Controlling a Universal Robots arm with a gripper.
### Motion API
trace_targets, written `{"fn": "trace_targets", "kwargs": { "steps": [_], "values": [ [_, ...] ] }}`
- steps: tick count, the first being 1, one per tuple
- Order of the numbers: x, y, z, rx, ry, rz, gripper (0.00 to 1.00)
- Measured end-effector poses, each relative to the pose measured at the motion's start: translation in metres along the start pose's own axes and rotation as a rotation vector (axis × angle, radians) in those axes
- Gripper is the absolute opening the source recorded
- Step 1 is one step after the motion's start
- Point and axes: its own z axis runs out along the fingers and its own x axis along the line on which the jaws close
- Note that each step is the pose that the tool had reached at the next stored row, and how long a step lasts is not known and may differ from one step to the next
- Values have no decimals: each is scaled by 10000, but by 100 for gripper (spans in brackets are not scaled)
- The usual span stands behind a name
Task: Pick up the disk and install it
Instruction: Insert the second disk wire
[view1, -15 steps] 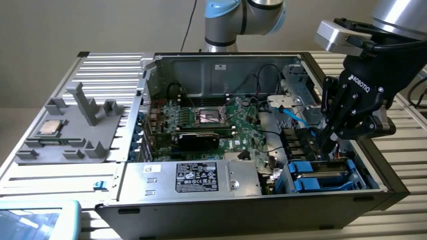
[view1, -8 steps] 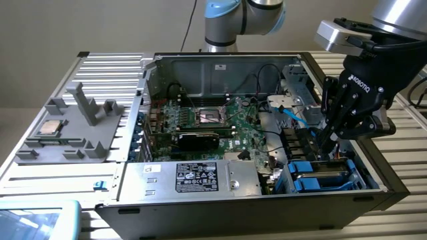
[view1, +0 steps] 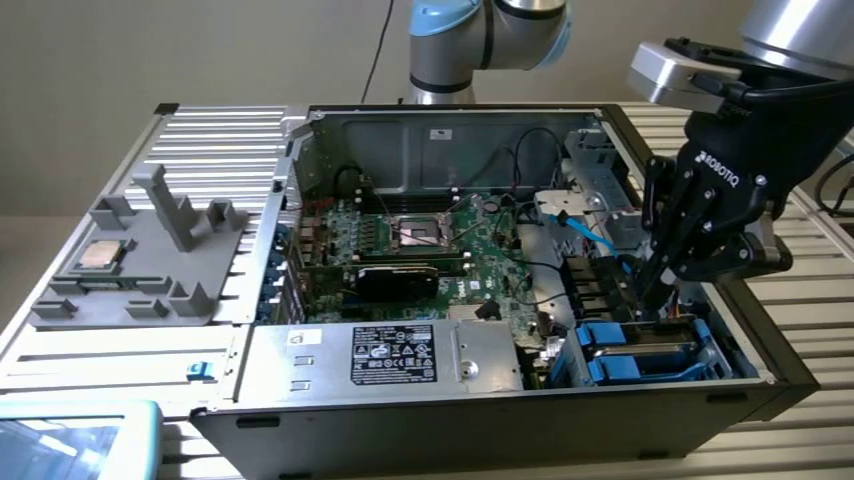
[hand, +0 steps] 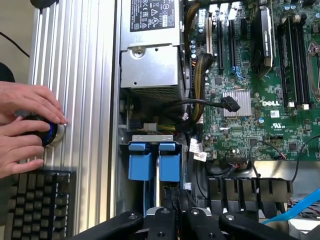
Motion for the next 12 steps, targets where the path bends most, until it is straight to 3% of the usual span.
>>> {"fn": "trace_targets", "kwargs": {
  "steps": [9,12],
  "values": [
    [-16,-13,105,0,9,2,14],
    [-20,-16,125,3,124,18,14]
  ]
}}
